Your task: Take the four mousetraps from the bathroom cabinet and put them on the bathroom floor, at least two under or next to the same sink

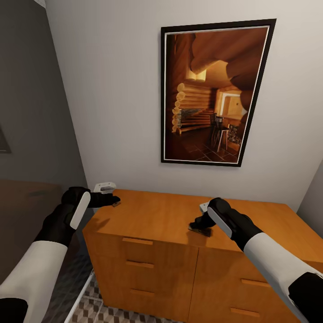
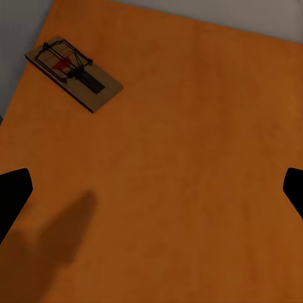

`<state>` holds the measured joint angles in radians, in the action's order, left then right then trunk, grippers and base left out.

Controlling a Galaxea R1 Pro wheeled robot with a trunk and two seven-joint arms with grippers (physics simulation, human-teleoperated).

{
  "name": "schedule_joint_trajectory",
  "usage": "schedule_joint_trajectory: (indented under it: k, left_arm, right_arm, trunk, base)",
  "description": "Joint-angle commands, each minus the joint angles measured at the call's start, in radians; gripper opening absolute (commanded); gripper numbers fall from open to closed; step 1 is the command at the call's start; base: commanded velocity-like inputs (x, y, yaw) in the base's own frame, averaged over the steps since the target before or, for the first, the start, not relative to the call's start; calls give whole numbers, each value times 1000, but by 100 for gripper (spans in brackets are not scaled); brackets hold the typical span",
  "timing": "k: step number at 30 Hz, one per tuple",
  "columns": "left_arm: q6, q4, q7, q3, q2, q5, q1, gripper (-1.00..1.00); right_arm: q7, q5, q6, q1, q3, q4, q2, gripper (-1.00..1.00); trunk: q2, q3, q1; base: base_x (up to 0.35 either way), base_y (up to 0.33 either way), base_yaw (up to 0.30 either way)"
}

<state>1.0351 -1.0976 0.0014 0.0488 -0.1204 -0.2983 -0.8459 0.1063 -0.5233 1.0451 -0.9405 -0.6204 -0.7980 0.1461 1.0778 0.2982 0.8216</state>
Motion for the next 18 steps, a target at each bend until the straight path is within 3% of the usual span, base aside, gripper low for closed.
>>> schedule_joint_trajectory:
  k: [1,12,18]
  left_arm:
    - [3,-1,0,2,-1,-1,-1,100]
    - [3,0,0,2,0,-2,-1,100]
    - [4,8,0,2,1,-2,-1,100]
  right_arm:
    - [10,-11,2,-1,-6,-1,1,100]
    - [9,-11,2,-1,-76,1,-20,100]
    - [2,-11,2,-1,-93,2,-23,100]
  trunk:
    - [1,1,0]
    - [1,1,0]
    - [1,1,0]
  base:
    - [0,0,0]
    - [0,0,0]
    - [0,0,0]
